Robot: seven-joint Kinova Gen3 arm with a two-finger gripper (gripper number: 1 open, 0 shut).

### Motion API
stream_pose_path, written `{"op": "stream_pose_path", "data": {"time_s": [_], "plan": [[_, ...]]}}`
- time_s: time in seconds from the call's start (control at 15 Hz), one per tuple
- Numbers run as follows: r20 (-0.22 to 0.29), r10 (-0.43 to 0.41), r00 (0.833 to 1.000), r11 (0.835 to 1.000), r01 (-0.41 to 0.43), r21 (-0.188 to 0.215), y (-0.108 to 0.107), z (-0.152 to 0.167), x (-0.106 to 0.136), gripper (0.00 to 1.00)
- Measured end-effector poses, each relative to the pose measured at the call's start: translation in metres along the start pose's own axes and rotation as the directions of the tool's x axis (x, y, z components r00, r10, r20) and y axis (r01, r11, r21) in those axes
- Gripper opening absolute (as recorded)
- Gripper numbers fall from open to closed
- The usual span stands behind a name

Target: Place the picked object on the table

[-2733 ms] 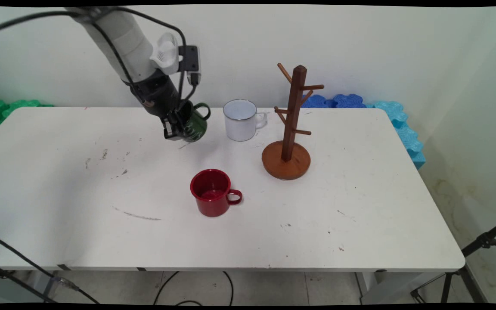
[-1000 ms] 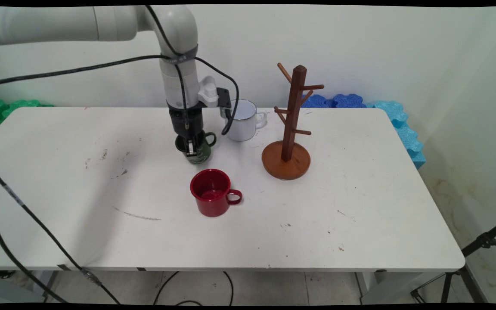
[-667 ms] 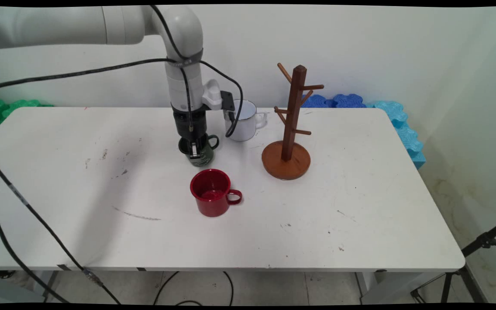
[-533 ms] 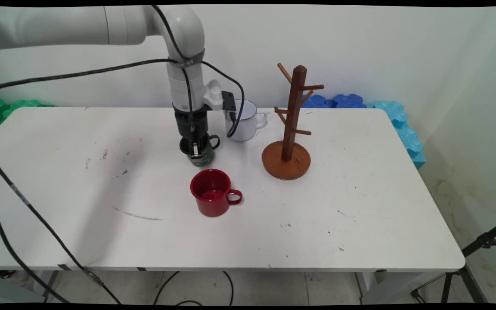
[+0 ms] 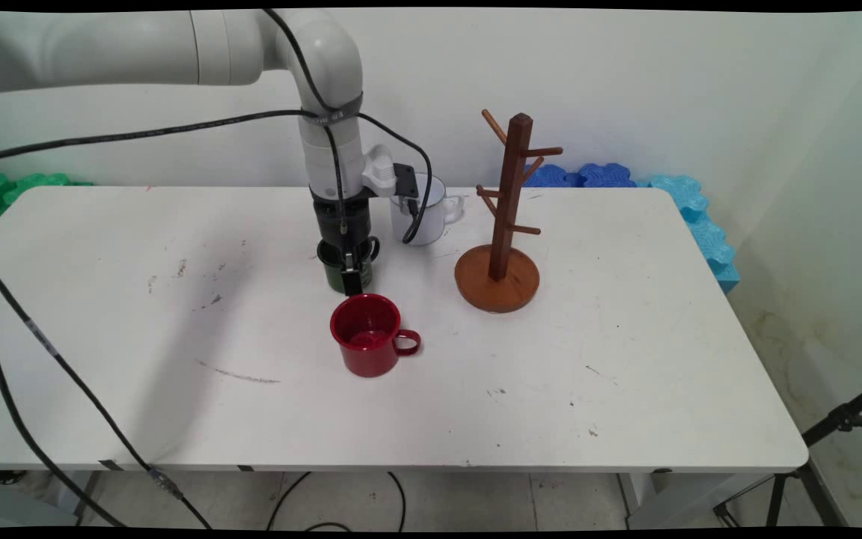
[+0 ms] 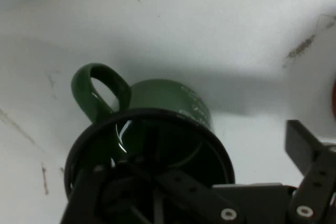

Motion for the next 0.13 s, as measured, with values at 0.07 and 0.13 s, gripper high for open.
{"op": "stream_pose_path", "data": {"time_s": [0.07,0.13], "plan": [[-0.004,0.003,1.0,1.0,-0.003,0.001,0.0007,-0.0004,0.0002,1.0],[-0.012,0.009,1.0,1.0,-0.009,0.003,0.0019,-0.0016,0.0,1.0]]}}
